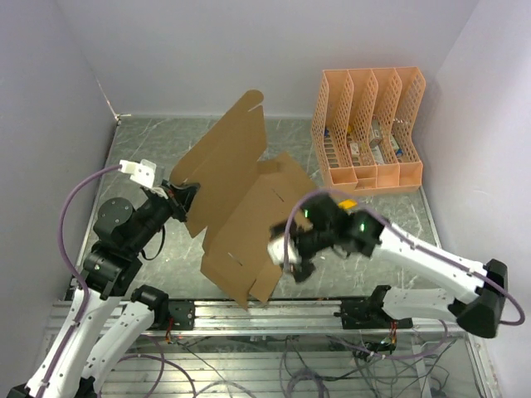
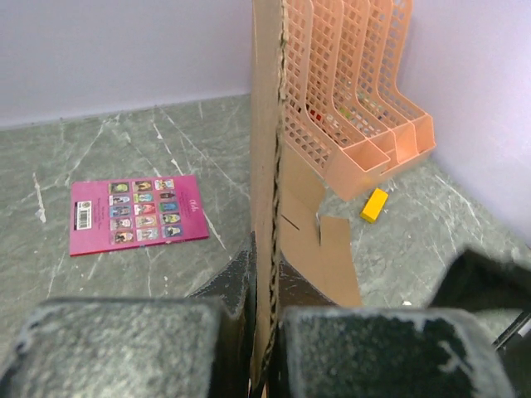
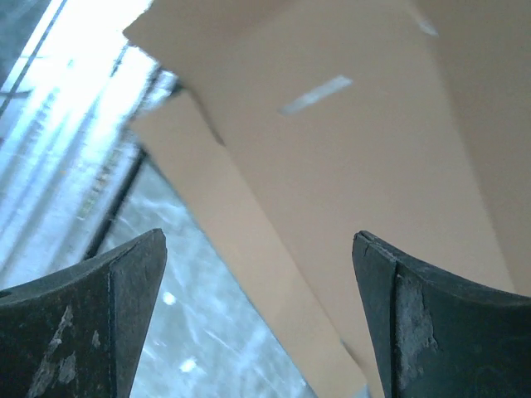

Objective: Fold the paper box

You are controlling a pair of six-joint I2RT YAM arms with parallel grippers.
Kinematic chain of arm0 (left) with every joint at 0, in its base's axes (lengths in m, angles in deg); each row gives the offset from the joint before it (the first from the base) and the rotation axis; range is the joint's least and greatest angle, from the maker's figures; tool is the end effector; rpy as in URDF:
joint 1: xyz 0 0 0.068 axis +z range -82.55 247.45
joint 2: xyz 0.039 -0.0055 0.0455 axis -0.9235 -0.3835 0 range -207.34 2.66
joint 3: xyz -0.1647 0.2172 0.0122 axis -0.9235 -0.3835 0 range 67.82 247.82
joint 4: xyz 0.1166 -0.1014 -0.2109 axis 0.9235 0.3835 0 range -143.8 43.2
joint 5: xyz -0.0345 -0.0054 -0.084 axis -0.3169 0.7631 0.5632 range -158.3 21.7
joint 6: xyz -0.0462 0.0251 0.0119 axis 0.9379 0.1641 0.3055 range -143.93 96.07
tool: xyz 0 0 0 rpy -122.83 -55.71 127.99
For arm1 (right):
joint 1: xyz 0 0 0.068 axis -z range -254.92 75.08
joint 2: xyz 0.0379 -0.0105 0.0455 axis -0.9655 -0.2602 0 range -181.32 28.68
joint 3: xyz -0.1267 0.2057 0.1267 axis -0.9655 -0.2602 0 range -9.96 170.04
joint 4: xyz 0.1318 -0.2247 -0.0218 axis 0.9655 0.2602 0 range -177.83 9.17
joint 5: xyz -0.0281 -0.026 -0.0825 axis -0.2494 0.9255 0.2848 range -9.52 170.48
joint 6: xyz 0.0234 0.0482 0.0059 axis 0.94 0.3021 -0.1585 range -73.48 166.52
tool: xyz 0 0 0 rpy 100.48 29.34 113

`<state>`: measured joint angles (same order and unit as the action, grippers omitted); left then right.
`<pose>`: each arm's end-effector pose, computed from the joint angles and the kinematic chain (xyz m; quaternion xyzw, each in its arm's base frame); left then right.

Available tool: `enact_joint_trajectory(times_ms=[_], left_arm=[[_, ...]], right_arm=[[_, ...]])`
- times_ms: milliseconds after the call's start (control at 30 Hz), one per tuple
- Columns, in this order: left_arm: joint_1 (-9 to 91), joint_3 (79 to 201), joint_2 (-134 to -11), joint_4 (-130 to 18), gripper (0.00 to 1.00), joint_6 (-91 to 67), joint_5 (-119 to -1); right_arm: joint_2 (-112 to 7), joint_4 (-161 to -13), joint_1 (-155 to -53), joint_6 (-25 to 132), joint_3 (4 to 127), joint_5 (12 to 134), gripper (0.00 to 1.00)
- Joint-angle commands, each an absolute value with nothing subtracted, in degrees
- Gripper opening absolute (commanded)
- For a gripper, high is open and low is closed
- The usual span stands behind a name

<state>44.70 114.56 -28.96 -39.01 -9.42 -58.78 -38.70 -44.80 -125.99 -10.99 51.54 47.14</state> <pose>0.1132 -0.0538 0.3743 0.1092 0.6965 -0.2813 0.6510 0.1334 0.1963 0.3136 -0.7872 0.4418 0.2493 0.3507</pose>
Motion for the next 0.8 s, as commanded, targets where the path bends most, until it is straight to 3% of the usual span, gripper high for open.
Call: enact_joint_trajectory(times_ms=[0,267,600,767], left_arm=[[44.24,113.58,-26.30,-42.30,0.07,-5.64,-63.86],[44.24,112.76,-23.80,-43.10,0.07,-5.66,-63.27],[44.25,113.17,-23.75,-43.53,0.07,-4.94,-61.49],[44.24,113.56,-23.33,-42.58,0.07,-4.98,-61.61]], right_arm=[[-29.93,-58.02,-140.62,-7.00,37.95,63.00,0.93],[-30.08,-82.03,-162.10,4.52,21.84,81.76,0.89],[-34.48,-98.35,-166.62,8.52,14.22,89.08,0.82],[-39.24,-99.67,-166.88,11.14,13.94,89.56,0.76]])
